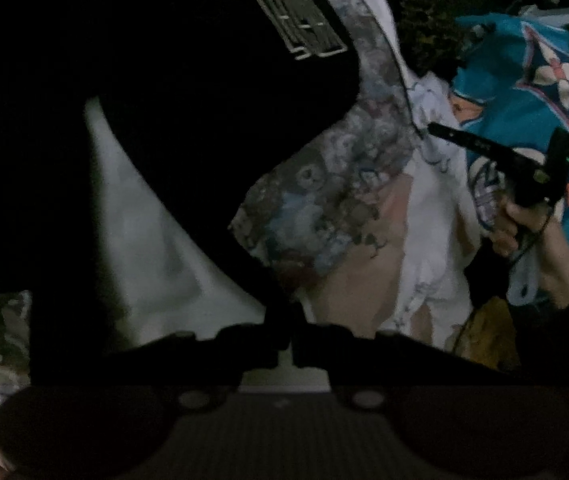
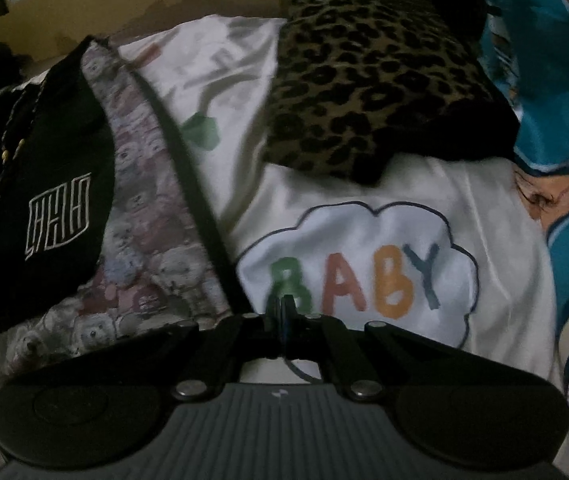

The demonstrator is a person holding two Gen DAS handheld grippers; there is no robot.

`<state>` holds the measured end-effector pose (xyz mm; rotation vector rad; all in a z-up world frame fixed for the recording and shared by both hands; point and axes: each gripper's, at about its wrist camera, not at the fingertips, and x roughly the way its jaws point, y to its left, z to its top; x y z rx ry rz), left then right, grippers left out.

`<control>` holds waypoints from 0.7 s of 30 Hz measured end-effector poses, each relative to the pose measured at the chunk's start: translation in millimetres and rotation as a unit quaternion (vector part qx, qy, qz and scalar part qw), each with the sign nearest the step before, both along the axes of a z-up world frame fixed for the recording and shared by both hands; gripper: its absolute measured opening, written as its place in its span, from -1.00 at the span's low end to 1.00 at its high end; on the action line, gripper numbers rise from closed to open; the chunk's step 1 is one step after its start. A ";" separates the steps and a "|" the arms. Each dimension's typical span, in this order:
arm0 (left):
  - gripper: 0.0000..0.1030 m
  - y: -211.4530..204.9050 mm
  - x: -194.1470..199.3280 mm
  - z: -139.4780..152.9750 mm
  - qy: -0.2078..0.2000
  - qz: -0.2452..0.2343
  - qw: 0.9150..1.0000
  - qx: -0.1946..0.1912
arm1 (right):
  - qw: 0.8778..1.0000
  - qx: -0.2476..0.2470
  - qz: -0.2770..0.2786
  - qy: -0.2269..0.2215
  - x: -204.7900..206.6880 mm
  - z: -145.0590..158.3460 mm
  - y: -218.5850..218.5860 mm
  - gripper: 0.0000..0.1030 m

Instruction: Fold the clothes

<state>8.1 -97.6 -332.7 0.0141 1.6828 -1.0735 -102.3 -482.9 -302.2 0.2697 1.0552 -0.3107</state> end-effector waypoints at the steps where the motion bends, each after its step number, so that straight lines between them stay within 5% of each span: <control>1: -0.88 -1.3 -1.2 1.1 -0.002 -0.006 1.000 -0.002 | 1.000 0.017 -0.001 -0.008 -0.8 0.3 -2.3 -1.00; 5: -0.57 -2.2 -1.3 -1.5 -0.023 -0.012 0.999 0.026 | 0.995 0.090 0.002 -0.044 -2.5 1.4 -7.5 -0.90; 8: -0.23 7.7 8.3 -2.6 -0.032 0.013 0.999 0.042 | 0.995 0.087 0.015 -0.053 0.0 3.7 -1.7 -0.07; 9: -0.14 10.6 12.0 -1.7 -0.033 0.021 0.998 0.041 | 0.995 0.078 0.023 -0.055 1.1 4.7 1.7 0.01; 19: -0.01 11.5 20.2 -8.0 -0.043 0.055 0.997 0.040 | 0.996 0.033 0.079 0.005 16.5 -24.2 21.6 -0.03; 21: 0.04 8.3 17.9 -8.1 -0.048 0.048 0.997 0.039 | 0.996 0.017 0.091 0.008 17.9 -25.4 25.7 -0.65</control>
